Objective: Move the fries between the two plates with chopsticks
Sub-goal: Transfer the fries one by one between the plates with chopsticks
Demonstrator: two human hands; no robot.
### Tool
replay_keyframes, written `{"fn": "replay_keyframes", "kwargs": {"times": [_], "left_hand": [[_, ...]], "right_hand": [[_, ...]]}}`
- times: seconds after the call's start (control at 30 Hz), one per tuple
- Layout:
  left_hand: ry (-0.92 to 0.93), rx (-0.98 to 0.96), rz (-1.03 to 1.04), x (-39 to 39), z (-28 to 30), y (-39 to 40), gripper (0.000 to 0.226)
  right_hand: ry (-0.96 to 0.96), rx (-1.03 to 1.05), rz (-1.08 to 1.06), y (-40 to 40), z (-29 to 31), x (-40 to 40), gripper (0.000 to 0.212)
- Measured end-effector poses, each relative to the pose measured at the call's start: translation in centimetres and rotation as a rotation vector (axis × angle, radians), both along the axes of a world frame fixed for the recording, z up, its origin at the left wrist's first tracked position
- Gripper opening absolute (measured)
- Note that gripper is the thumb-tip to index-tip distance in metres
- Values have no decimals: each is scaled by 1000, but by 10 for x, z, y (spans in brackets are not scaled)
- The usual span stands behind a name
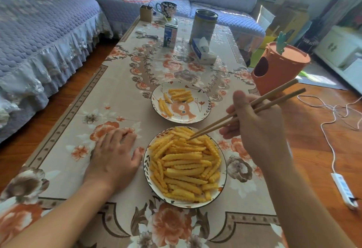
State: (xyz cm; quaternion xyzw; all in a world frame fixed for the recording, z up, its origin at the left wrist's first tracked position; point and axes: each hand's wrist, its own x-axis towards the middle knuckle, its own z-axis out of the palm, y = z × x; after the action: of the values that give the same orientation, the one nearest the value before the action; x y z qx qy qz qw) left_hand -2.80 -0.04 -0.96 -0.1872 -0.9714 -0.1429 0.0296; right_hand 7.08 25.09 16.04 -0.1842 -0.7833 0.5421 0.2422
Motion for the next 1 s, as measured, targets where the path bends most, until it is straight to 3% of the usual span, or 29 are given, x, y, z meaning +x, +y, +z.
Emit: {"fn": "replay_keyframes", "kwargs": {"times": [0.3,0.63,1.0], "left_hand": [[-3,-12,-3,-1,-2,0,50],[0,-16,-13,-2,-3,-1,46],[-9,-20,0,-4,-4,-2,45]], "right_hand": [[132,63,-113,23,6,-20,32],[18,68,-67,46,-53,-122,31],[-27,92,-123,63,-65,-125,39]]}}
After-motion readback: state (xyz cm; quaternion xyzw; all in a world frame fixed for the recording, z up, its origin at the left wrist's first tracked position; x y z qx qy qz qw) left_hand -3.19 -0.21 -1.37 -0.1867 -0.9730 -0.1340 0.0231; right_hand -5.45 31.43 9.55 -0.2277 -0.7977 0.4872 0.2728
